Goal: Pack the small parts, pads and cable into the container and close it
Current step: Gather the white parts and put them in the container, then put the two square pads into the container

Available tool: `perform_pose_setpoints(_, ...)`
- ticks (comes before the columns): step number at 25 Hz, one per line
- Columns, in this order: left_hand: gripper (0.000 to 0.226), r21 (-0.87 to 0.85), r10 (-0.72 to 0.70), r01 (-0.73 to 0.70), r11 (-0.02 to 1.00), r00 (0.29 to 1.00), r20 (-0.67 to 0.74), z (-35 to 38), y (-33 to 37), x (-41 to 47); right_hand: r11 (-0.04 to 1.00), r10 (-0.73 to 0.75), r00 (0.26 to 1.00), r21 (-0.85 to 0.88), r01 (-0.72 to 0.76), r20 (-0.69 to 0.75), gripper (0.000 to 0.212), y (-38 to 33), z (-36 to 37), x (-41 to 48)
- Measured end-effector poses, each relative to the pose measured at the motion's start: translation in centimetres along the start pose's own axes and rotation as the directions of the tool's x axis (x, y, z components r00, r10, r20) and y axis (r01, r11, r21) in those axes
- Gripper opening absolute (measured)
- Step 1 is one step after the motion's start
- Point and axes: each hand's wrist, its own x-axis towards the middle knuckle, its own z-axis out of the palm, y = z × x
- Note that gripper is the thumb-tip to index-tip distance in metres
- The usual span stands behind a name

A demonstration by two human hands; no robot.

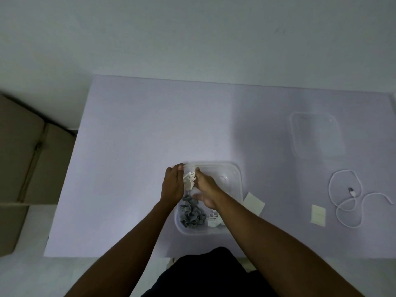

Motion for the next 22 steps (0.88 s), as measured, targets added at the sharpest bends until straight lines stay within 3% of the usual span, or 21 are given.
perform_pose_setpoints(6, 0.047, 0.032, -0.013, 0.013, 0.999, 1.000, -0.002, -0.6, -0.3, 0.2, 0.998, -0.042, 0.997, -0.049, 0.039, -0.069, 0.058, 0.5, -1.2, -0.4)
perform_pose_setpoints(8, 0.042, 0.117, 0.010, 0.001, 0.993, 0.996, -0.093, -0.8, 0.3, 0.2, 0.994, -0.089, 0.993, -0.074, 0.083, -0.083, 0.054, 0.6, -2.1, -1.1)
perform_pose_setpoints(10, 0.036, 0.196, 0.113, -0.073, 0.978, 0.973, -0.201, -0.9, 2.4, 0.5, 0.971, -0.224, 0.971, -0.109, 0.214, -0.087, 0.041, 0.0, -3.7, -2.3)
perform_pose_setpoints(12, 0.034, 0.238, 0.274, -0.225, 0.945, 0.941, -0.198, -0.4, 5.3, 1.0, 0.915, -0.400, 0.910, -0.105, 0.389, -0.112, 0.024, -0.8, -5.9, -4.0)
perform_pose_setpoints(15, 0.027, 0.244, 0.402, -0.380, 0.892, 0.914, -0.048, 1.4, 9.1, 0.4, 0.825, -0.562, 0.792, -0.087, 0.559, -0.239, 0.013, -0.9, -9.7, -6.5)
perform_pose_setpoints(18, 0.025, 0.301, 0.535, -0.568, 0.766, 0.823, 0.189, 5.1, 11.7, -1.0, 0.806, -0.570, 0.689, -0.142, 0.574, -0.448, 0.009, 0.1, -15.2, -7.4)
perform_pose_setpoints(20, 0.029, 0.330, 0.536, -0.673, 0.662, 0.733, 0.419, 8.3, 13.2, -2.4, 0.824, -0.546, 0.633, -0.218, 0.523, -0.549, 0.009, 1.5, -19.2, -7.3)
perform_pose_setpoints(22, 0.039, 0.386, 0.426, -0.751, 0.536, 0.635, 0.644, 12.2, 13.8, -4.4, 0.847, -0.520, 0.581, -0.293, 0.443, -0.626, 0.011, 3.8, -23.3, -7.3)
